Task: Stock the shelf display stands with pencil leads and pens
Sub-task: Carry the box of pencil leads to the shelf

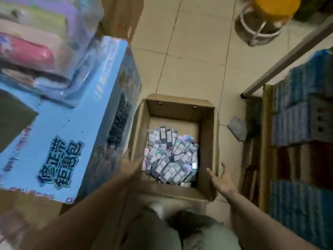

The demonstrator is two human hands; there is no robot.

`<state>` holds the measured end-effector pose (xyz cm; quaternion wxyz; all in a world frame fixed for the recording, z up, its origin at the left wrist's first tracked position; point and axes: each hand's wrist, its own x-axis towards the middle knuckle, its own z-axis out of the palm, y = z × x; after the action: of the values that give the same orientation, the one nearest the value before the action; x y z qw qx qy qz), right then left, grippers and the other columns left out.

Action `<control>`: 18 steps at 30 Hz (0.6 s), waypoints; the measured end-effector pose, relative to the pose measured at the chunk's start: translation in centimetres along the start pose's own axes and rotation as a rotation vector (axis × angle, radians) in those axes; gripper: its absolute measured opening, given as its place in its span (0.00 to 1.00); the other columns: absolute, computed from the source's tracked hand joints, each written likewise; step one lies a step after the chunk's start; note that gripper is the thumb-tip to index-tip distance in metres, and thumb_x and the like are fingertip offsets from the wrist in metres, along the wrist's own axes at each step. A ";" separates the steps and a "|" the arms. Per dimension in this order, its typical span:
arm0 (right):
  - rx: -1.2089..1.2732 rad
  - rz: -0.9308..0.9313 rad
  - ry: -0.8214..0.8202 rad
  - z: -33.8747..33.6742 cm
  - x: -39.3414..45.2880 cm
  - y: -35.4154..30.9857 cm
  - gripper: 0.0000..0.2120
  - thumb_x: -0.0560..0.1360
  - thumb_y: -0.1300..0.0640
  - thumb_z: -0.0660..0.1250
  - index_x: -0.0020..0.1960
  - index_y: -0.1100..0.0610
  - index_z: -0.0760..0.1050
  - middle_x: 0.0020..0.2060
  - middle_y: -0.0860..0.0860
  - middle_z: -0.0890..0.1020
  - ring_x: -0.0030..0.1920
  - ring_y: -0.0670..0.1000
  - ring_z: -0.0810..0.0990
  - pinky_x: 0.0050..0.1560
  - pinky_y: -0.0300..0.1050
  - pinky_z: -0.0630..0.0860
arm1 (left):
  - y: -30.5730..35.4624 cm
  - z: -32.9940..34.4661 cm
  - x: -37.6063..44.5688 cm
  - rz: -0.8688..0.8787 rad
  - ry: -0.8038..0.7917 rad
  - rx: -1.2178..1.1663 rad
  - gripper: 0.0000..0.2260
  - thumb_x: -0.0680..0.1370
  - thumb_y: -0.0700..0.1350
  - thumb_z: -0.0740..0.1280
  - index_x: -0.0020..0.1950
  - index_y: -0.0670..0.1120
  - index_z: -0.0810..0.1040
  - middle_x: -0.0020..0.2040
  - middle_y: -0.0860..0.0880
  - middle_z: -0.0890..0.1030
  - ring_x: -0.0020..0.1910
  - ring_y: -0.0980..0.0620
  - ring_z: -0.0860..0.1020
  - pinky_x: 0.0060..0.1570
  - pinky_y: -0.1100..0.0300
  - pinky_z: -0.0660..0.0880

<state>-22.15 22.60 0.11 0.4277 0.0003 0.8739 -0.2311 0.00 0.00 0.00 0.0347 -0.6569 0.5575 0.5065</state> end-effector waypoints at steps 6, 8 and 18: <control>-0.050 -0.176 0.116 3.7 2.8 2.4 0.20 0.78 0.61 0.65 0.70 0.60 0.67 0.54 0.62 0.82 0.55 0.64 0.80 0.57 0.54 0.76 | -2.6 2.2 4.0 0.191 0.098 0.116 0.12 0.80 0.42 0.64 0.62 0.41 0.75 0.49 0.46 0.78 0.49 0.45 0.77 0.47 0.60 0.69; -0.066 -0.190 0.150 3.5 1.7 1.7 0.20 0.79 0.62 0.64 0.70 0.60 0.68 0.54 0.63 0.82 0.54 0.65 0.80 0.54 0.51 0.74 | -2.0 1.5 3.3 0.233 0.091 0.143 0.10 0.81 0.40 0.63 0.60 0.39 0.76 0.48 0.46 0.79 0.50 0.43 0.78 0.47 0.59 0.69; -0.087 -0.170 0.197 -10.6 -16.3 -7.7 0.19 0.79 0.58 0.64 0.70 0.59 0.69 0.56 0.61 0.82 0.57 0.64 0.80 0.58 0.51 0.74 | 9.0 -9.4 -13.9 0.244 0.084 0.207 0.12 0.81 0.47 0.62 0.61 0.42 0.76 0.45 0.46 0.81 0.49 0.44 0.81 0.45 0.61 0.73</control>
<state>-21.28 23.18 21.03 0.3181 -0.0697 0.9178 -0.2272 0.87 0.56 19.02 0.0171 -0.5979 0.6833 0.4187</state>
